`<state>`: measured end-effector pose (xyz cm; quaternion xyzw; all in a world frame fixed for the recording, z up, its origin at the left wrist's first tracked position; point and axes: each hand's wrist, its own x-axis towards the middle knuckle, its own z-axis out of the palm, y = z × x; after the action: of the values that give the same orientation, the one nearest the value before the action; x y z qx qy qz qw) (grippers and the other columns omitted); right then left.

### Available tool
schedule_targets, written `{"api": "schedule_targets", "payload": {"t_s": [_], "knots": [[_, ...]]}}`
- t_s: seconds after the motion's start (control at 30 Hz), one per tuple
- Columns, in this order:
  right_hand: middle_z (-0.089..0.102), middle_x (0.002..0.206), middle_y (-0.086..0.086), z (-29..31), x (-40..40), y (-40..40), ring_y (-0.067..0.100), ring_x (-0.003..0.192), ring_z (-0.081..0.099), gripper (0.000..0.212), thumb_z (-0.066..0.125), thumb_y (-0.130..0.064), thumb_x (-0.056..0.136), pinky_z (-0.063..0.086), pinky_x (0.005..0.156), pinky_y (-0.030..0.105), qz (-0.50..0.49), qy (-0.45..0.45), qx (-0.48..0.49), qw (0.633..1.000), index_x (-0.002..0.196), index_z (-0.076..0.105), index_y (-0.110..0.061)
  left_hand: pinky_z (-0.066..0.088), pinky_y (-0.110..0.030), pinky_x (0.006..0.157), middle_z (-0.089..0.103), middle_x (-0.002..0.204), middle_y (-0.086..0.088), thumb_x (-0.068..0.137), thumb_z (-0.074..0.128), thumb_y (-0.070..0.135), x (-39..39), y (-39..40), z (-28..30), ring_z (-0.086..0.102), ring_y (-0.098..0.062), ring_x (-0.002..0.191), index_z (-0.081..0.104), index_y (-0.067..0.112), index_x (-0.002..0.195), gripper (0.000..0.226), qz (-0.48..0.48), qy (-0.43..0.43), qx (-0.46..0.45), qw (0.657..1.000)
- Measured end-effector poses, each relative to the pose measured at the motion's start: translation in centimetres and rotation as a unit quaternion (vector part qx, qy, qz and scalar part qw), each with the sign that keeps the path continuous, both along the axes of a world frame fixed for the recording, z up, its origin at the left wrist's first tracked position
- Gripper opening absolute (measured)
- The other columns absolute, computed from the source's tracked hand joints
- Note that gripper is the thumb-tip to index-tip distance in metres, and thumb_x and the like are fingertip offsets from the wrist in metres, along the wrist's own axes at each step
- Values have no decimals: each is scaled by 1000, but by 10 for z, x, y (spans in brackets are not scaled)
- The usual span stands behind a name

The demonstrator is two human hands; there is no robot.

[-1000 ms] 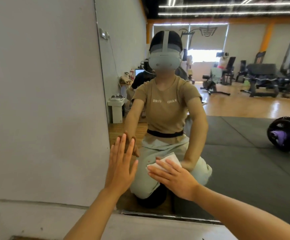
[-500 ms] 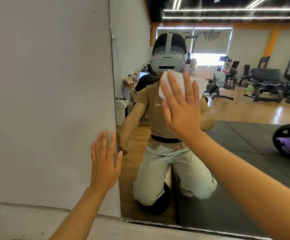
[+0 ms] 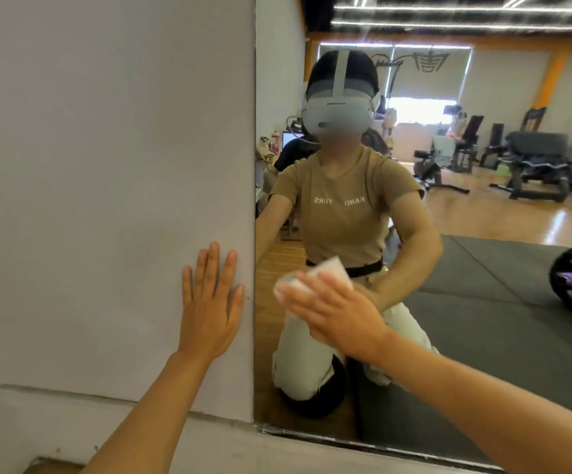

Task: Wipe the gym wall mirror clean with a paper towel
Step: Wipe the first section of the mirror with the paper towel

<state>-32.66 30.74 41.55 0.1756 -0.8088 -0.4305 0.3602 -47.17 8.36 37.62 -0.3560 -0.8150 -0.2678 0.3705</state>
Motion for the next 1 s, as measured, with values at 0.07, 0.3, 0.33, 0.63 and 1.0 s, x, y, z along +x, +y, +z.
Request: {"api": "schedule_targets", "payload": {"t_s": [0.07,0.3,0.33,0.63,1.0], "knots": [[28,162,5,51,-10,-7,33,149,20,61,47,-34,97,8,124,49,37,64,-79,994,155,33,-20,-6,-45,124,-11,168,0,104,29,38,1,2,-1,-6,-22,155,0,28,161,64,-2,1,1,1000],[35,159,11,155,-37,-42,40,148,26,52,30,-36,106,16,122,55,61,228,-263,935,152,41,-16,-6,-44,124,-11,168,0,105,26,40,-2,0,-2,-6,-21,155,-1,28,161,63,8,7,-8,1000],[34,159,11,148,-40,-45,40,148,24,51,31,-36,106,14,123,54,61,232,-269,933,152,40,-16,-6,-45,124,-11,168,0,105,25,40,-3,1,-3,-6,-22,155,-2,28,161,63,8,8,-8,1000],[4,167,7,-54,-35,-42,34,153,-8,86,64,-43,89,-9,123,51,-33,-39,-24,998,159,21,-18,-3,-45,122,-11,168,1,108,16,44,-17,-3,-8,-6,-19,155,-3,28,161,58,0,55,-16,998],[30,161,10,69,-37,-45,35,148,25,57,50,-22,100,15,123,49,48,124,-129,983,155,33,-15,-1,-43,124,-7,168,3,109,16,40,-15,-9,-5,0,-19,155,1,28,161,55,-7,56,-24,998]]}}
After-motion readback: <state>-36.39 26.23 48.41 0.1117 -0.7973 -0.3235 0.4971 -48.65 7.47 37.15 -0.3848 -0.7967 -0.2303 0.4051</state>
